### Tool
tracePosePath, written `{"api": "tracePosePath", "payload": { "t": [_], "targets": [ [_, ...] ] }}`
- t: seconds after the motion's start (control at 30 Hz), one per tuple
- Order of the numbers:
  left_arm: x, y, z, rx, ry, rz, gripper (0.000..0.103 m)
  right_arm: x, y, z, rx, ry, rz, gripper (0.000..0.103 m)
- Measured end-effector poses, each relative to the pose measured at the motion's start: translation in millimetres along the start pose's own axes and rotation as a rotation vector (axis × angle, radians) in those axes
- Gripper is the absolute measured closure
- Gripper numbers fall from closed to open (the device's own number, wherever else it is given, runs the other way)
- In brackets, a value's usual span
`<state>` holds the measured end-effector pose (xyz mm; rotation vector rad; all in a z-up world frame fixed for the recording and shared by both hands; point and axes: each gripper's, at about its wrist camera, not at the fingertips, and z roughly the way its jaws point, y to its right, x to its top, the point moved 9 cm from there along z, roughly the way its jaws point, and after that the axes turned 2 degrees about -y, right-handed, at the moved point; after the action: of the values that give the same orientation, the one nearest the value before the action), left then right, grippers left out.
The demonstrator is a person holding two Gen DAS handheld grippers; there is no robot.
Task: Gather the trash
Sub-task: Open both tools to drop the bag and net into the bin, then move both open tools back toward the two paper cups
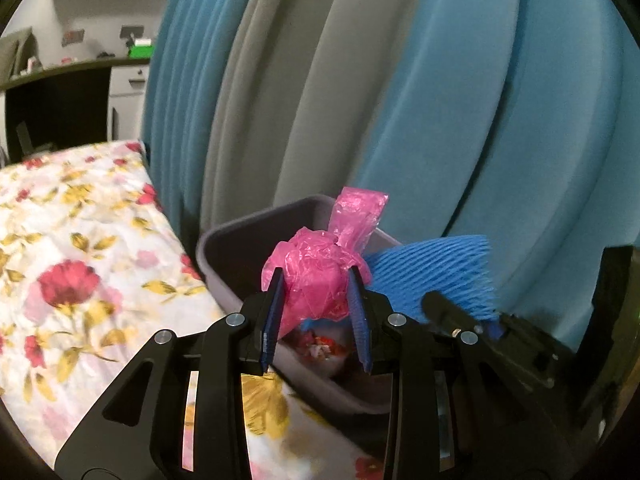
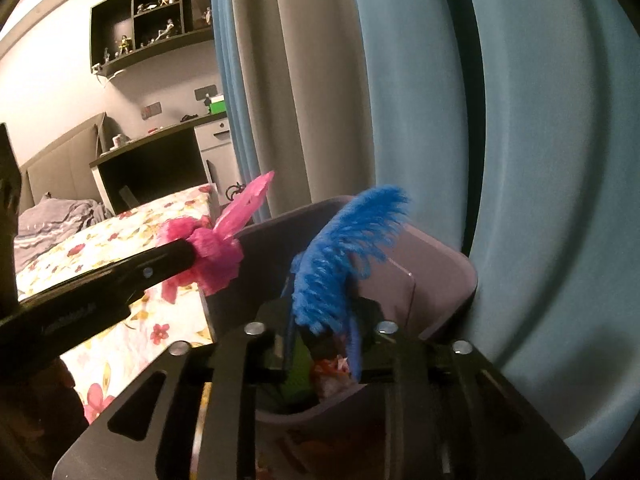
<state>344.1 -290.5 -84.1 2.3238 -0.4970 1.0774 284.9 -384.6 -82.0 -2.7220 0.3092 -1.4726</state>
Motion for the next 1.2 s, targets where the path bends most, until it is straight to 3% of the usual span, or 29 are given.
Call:
{"api": "tracePosePath", "payload": {
  "t": [0.13, 0.3, 0.37, 0.43, 0.53, 0.7, 0.77, 0.97, 1.2],
  "targets": [
    [-3.7, -2.1, 12.2, -0.022, -0.026, -0.025, 0.072, -5.5, 5.2, -0.6, -0.019, -0.008, 0.004, 0.059],
    [-8.4, -2.2, 26.4, -0.046, -0.064, -0.052, 0.068, -9.8, 21.2, -8.3, -0.061, 0.011, 0.026, 0.044],
    [-9.9, -0.9, 30.7, -0.051, -0.078, -0.056, 0.061, -11.0, 26.5, -10.4, -0.068, 0.016, 0.037, 0.039],
    [-13.0, 2.9, 32.0, -0.059, -0.082, -0.06, 0.04, -11.7, 31.9, -12.5, -0.076, 0.021, 0.046, 0.038],
    [-14.0, 0.2, 28.3, -0.041, -0.065, -0.061, 0.027, -12.2, 37.4, -14.7, -0.082, 0.024, 0.06, 0.036],
    [-14.8, -18.7, 9.6, 0.038, -0.035, -0.073, 0.017, -11.3, 37.4, -23.0, -0.075, 0.04, 0.078, 0.032],
    [-16.4, -26.1, -2.4, 0.081, -0.017, -0.068, 0.014, -8.5, 37.5, -25.2, -0.067, 0.054, 0.082, 0.026],
    [-31.7, -59.3, -48.1, 0.277, 0.027, -0.053, 0.01, -4.9, 22.1, -37.4, -0.028, 0.093, 0.081, 0.017],
    [-43.1, -97.4, -107.9, 0.415, 0.065, -0.085, 0.009, -5.0, -12.2, -49.7, 0.02, 0.11, 0.03, 0.015]
  ]
}}
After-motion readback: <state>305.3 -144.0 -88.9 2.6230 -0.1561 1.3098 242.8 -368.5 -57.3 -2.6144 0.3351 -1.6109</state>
